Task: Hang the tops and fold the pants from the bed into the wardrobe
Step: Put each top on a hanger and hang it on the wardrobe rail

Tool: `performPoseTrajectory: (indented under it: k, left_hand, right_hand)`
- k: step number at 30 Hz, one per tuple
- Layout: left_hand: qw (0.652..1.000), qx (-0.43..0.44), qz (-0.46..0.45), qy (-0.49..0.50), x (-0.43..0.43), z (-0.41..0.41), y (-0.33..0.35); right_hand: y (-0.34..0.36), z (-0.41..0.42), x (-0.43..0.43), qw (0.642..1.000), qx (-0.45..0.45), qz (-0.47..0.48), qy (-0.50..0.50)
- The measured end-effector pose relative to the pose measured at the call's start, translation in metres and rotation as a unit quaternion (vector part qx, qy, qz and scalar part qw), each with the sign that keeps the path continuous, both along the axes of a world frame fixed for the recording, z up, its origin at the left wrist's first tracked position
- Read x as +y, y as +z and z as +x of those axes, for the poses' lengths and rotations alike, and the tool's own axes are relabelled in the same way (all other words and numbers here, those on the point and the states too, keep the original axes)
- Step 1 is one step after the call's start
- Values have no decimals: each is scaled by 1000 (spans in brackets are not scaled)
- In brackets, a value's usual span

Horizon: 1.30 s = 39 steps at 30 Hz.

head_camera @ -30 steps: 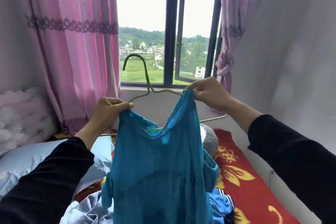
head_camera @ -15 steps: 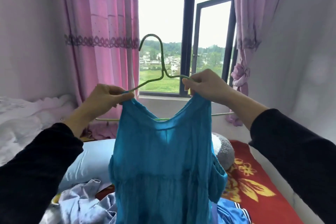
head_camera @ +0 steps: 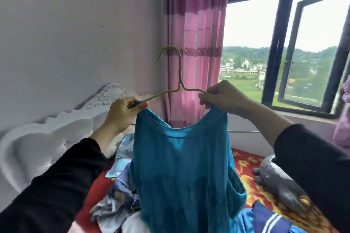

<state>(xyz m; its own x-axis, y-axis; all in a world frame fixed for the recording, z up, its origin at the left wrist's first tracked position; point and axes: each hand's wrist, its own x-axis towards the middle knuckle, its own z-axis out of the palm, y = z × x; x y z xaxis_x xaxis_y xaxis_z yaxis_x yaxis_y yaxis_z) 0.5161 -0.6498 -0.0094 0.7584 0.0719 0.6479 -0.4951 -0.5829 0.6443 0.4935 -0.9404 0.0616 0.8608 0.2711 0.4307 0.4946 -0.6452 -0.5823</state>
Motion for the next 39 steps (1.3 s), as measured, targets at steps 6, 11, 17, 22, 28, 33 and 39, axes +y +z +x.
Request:
performPoseTrajectory:
  k: [6, 11, 17, 22, 28, 33, 39]
  left_hand:
    - [990, -24, 16, 139, 94, -97, 14]
    - [973, 5, 7, 231, 182, -167, 12]
    - [945, 81, 1, 316, 288, -233, -9]
    - [926, 173, 6, 335, 375, -273, -26]
    - [917, 177, 5, 357, 477, -323, -33]
    - [895, 201, 18, 397, 560, -353, -38]
    - [858, 221, 61, 459, 653, -368, -38]
  right_hand:
    - [35, -51, 106, 977, 47, -46, 201]
    - [44, -87, 209, 929, 118, -146, 320]
    - [23, -122, 337, 897, 138, -154, 390]
    - [-2, -152, 449, 889, 137, -141, 413]
    - [-12, -188, 563, 884, 129, -141, 427]
    - [-15, -219, 667, 897, 93, -151, 406]
    - [-11, -232, 782, 908, 70, -152, 384]
